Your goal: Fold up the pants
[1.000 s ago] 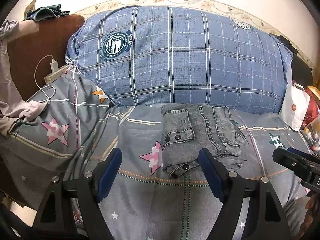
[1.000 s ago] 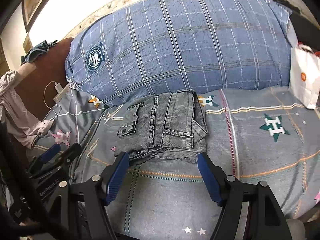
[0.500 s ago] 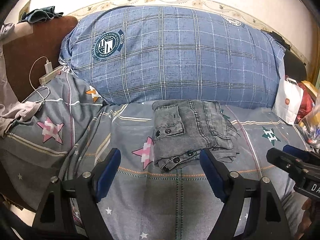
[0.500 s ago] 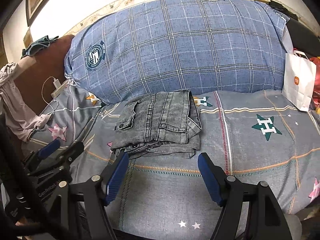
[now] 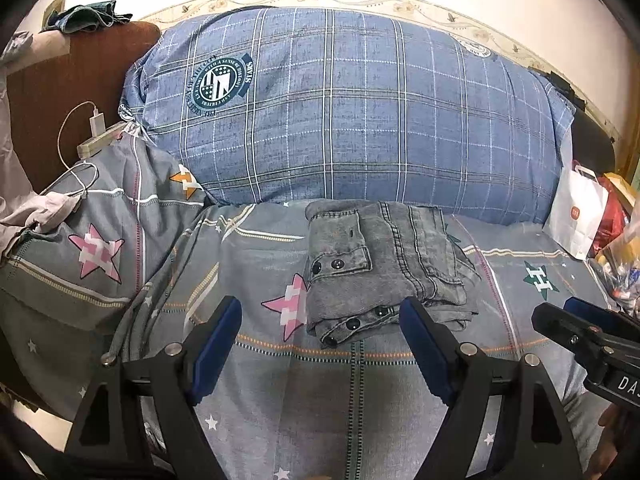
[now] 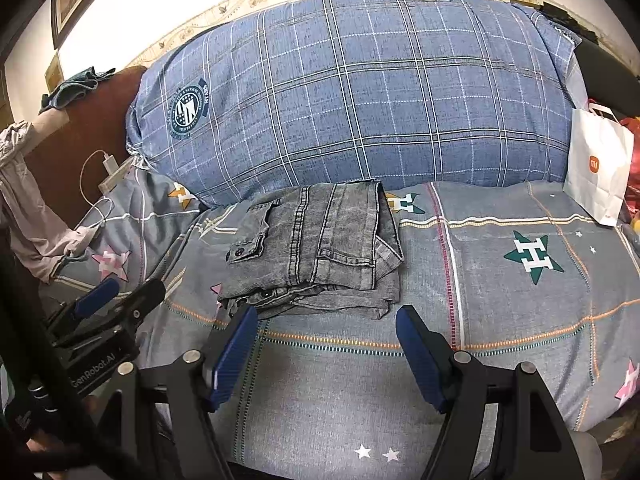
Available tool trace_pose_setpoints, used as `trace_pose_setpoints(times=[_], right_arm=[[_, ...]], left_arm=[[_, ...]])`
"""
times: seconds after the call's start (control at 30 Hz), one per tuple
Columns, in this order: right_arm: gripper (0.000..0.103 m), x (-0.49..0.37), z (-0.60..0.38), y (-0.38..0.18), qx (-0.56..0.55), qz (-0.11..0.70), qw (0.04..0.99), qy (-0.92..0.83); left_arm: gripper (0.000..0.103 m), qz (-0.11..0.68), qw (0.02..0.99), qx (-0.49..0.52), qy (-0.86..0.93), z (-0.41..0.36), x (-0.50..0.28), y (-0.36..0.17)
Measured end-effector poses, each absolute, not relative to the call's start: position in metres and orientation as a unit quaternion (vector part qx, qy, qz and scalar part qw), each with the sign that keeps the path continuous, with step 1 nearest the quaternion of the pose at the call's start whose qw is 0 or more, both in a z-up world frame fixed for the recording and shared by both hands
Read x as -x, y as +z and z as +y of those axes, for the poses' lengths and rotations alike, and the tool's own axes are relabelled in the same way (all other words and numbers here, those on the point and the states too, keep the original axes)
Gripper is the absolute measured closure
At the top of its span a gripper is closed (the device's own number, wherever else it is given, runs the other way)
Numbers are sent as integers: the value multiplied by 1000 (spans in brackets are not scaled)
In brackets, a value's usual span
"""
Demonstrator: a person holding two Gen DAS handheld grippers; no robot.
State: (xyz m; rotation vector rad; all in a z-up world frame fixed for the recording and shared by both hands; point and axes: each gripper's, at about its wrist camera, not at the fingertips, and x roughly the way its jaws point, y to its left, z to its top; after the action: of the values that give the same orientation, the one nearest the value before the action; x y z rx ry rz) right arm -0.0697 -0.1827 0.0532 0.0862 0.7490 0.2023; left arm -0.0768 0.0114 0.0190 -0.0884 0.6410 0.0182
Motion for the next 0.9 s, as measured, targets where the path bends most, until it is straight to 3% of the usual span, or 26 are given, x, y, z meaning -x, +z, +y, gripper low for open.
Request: trace_pose_setpoints(times=[0.9], right_arm=[[28, 61, -184, 52, -49, 368, 924, 92]], left_arm=[[21, 319, 947, 45, -2, 14, 66, 18]])
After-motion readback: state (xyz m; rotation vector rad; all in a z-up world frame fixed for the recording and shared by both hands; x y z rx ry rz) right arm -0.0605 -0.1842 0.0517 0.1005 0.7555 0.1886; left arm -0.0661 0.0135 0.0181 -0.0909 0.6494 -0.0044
